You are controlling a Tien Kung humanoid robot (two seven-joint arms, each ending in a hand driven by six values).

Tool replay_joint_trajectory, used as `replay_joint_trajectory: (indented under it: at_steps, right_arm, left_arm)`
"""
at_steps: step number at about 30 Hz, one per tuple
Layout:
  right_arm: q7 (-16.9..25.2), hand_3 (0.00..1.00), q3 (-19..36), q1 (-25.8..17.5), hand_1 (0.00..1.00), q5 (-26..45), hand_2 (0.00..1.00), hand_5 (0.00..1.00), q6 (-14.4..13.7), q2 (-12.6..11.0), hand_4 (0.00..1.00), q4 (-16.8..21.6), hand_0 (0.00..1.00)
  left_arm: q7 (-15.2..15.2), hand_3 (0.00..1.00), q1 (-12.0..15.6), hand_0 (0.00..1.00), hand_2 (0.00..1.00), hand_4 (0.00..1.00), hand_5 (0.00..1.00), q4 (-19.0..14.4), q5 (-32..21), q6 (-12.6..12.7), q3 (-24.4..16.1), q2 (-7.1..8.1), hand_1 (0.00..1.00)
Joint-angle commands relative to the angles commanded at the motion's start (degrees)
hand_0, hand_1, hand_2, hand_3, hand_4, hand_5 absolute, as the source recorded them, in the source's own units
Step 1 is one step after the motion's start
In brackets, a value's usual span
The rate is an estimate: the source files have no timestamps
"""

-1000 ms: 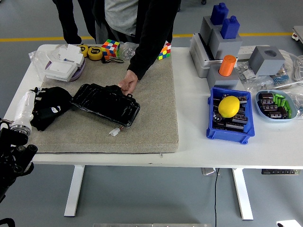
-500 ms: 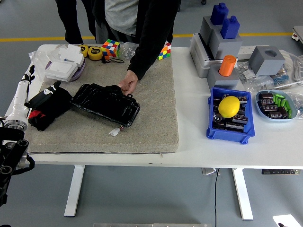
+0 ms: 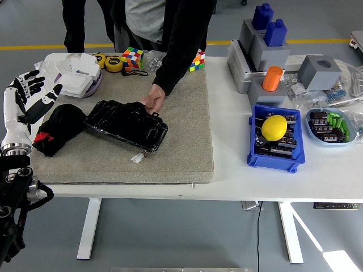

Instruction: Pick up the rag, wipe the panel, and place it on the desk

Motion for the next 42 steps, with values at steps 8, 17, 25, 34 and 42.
replay_joint_trajectory:
  at_steps: [8, 17, 25, 34, 42]
  right_arm:
    - [-0.09, 0.522, 2.34, 0.16, 0.564, -2.17, 0.481, 0.363, 0.01, -0.3, 0.909, -1.23, 0.589]
    - [-0.57, 0.522, 1.74, 0.6, 0.565, -2.26, 0.481, 0.365, -0.12, -0.4, 0.908, -1.25, 0.589]
    - [-1.04, 0.523, 1.29, 0.54, 0.566, -2.56, 0.482, 0.367, -0.03, -0.44, 0.909, -1.3, 0.592]
    - [-1.32, 0.522, 0.46, -0.18, 0.566, -2.52, 0.482, 0.368, 0.0, 0.05, 0.909, -1.47, 0.592]
    - [-1.47, 0.524, 0.61, -0.46, 0.566, -2.67, 0.482, 0.375, -0.02, 0.25, 0.907, -1.46, 0.592]
  left_arm:
    - [0.45, 0.665, 1.42, 0.656, 0.64, 0.941, 0.272, -2.32, -0.22, -0.14, -0.78, -0.59, 0.65]
    - [1.42, 0.666, 1.34, 0.653, 0.635, 0.939, 0.275, -3.46, 0.04, -0.69, -0.39, -0.47, 0.648]
    - [1.89, 0.667, 1.05, 0.655, 0.632, 0.938, 0.275, -4.09, 0.18, -0.74, -0.67, -0.46, 0.648]
    - [2.35, 0.669, 1.32, 0.656, 0.634, 0.937, 0.275, -4.35, 0.52, -0.77, -0.41, -0.92, 0.649]
    - [2.67, 0.671, 1.35, 0.657, 0.639, 0.935, 0.276, -4.5, 0.69, -0.96, -0.54, -0.98, 0.649]
